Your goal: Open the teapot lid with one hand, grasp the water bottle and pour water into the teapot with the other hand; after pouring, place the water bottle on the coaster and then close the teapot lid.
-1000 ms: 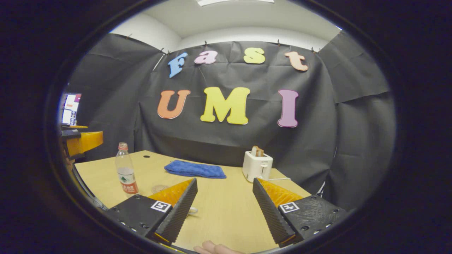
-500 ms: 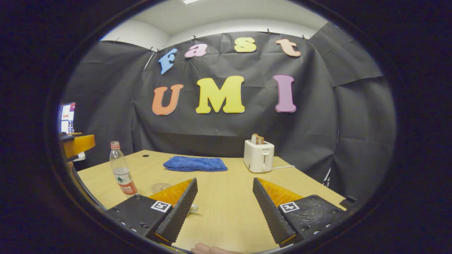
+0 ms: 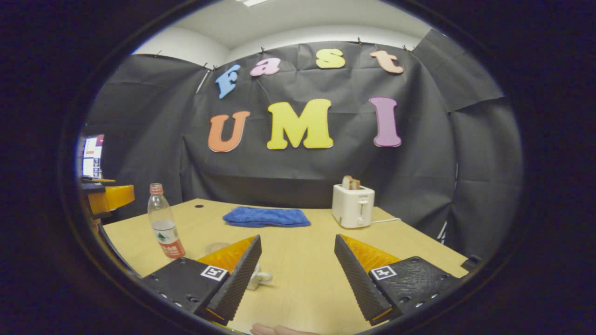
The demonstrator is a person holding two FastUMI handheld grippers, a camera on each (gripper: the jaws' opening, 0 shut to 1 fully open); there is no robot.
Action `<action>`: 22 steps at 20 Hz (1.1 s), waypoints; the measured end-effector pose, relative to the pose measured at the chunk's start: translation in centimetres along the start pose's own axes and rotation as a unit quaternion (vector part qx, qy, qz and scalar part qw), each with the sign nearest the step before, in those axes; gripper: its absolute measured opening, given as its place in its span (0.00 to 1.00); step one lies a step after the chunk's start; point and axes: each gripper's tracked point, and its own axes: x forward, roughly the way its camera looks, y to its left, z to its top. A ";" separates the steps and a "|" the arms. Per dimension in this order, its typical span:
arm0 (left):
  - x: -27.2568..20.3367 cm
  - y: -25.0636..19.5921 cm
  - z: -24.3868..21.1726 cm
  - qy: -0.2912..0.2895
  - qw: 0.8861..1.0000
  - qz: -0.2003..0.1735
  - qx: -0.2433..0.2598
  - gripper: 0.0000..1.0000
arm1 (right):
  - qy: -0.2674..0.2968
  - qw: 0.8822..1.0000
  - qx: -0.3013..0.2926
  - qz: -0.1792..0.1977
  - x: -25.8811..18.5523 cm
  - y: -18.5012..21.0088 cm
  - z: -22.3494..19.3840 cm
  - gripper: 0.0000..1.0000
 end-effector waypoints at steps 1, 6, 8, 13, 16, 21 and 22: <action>0.1 0.2 -0.1 0.001 1.000 0.002 0.000 0.95 | 0.010 1.000 0.001 0.012 0.8 0.8 -1.0 0.94; 0.4 0.7 -0.2 0.001 1.000 0.006 -0.002 1.00 | 0.029 0.999 0.002 0.044 4.3 3.9 -4.0 0.96; 0.8 0.9 -0.6 0.003 1.000 0.007 -0.002 1.00 | 0.047 0.997 -0.005 0.056 5.4 5.4 -5.5 0.94; 1.6 2.5 -1.4 0.010 1.000 0.029 0.001 1.00 | 0.056 0.997 -0.008 0.058 6.8 7.3 -6.9 0.67; 2.3 2.6 -2.0 0.015 1.000 0.025 -0.004 1.00 | 0.060 0.996 -0.011 0.065 7.1 7.7 -7.2 0.35; 3.4 0.0 -2.2 0.004 0.997 -0.048 -0.053 1.00 | 0.063 0.996 -0.007 0.068 7.9 7.9 -7.3 0.06; 3.5 -0.2 -2.3 0.006 0.997 -0.054 -0.056 1.00 | 0.064 0.996 -0.006 0.069 7.7 8.1 -7.1 0.07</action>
